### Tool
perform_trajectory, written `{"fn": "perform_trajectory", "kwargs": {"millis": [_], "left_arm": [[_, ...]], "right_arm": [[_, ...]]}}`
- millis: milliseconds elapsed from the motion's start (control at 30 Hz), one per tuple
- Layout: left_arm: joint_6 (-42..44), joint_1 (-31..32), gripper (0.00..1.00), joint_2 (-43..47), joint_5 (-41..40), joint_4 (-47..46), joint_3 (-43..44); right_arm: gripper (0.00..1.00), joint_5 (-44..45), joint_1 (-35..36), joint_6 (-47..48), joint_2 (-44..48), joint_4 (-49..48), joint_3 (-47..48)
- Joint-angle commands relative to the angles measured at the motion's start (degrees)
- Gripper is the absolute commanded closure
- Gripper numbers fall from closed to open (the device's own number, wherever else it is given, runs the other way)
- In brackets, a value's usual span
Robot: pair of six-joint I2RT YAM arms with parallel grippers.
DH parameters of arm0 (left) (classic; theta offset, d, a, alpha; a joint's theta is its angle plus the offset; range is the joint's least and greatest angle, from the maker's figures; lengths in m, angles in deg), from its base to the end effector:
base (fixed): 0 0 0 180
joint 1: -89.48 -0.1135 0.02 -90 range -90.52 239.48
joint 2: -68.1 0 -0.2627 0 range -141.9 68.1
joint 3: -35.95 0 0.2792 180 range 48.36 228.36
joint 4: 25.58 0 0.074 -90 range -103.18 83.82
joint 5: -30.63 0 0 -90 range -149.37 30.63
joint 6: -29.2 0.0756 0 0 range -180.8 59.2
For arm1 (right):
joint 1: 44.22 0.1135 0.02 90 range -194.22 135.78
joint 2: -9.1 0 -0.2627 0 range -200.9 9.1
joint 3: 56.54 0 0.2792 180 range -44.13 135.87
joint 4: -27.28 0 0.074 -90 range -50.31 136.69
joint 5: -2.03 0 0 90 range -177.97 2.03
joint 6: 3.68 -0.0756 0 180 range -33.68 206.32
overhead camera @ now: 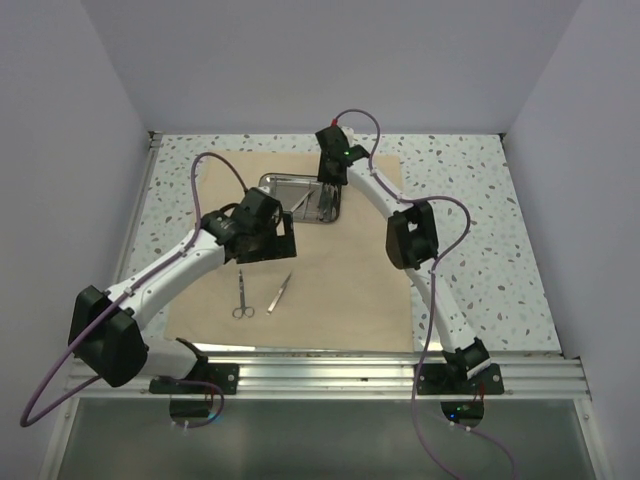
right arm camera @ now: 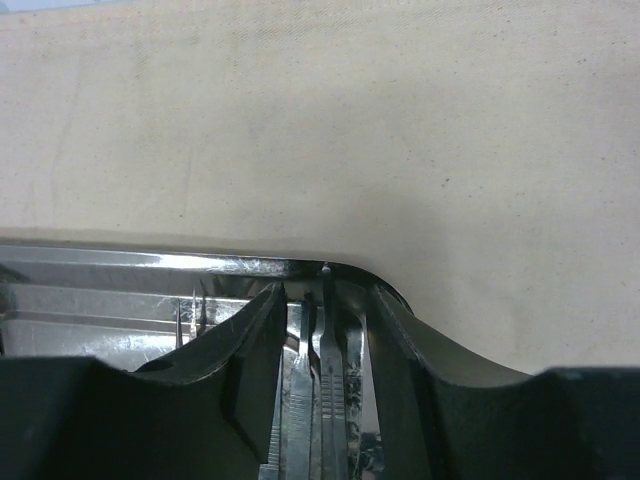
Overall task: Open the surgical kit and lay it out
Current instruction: Pick up the medical item from the container.
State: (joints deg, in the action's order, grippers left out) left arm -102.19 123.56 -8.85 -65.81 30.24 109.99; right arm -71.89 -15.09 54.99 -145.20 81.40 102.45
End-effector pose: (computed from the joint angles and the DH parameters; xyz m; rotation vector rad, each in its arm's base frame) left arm 0.2672 -0.1706 0.2278 -0.2085 2.6154 -0.3326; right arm 0.5608 0.2886 0.1389 0.1707 2.3884 0.1531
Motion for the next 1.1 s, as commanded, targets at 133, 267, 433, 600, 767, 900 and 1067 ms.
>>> {"fn": "perform_trajectory", "kwargs": {"millis": [133, 267, 433, 600, 767, 900, 1067], "left_arm": [[5.87, -4.10, 0.03, -2.77, 0.98, -1.32, 2.27], [7.54, -7.10, 0.03, -2.86, 3.18, -2.63, 1.22], [9.92, -10.87, 0.04, -2.68, 5.47, -3.69, 0.08], [11.59, -12.81, 0.04, -3.73, 6.17, -5.01, -0.54], [13.00, -13.61, 0.05, -4.61, 7.93, -5.89, -0.37], [13.79, -14.05, 0.06, -5.05, 8.37, -5.98, -0.45], [14.75, -14.57, 0.07, -5.14, 8.37, -6.06, -0.45]], "right_arm": [[0.67, 4.05, -0.12, -0.57, -2.14, 0.64, 3.18], [0.72, 6.16, 0.49, -0.13, -4.08, 3.81, 5.73], [0.76, 5.28, 1.55, 0.04, -5.22, 8.38, 7.22], [0.84, 3.27, 2.52, -0.57, -6.63, 13.03, 7.22], [0.88, 1.33, 2.78, -1.45, -7.77, 14.98, 6.88], [0.95, 1.24, 2.52, -2.06, -8.21, 14.80, 6.70], [1.00, 0.45, 1.38, -2.42, -5.50, 12.09, 4.25]]}}
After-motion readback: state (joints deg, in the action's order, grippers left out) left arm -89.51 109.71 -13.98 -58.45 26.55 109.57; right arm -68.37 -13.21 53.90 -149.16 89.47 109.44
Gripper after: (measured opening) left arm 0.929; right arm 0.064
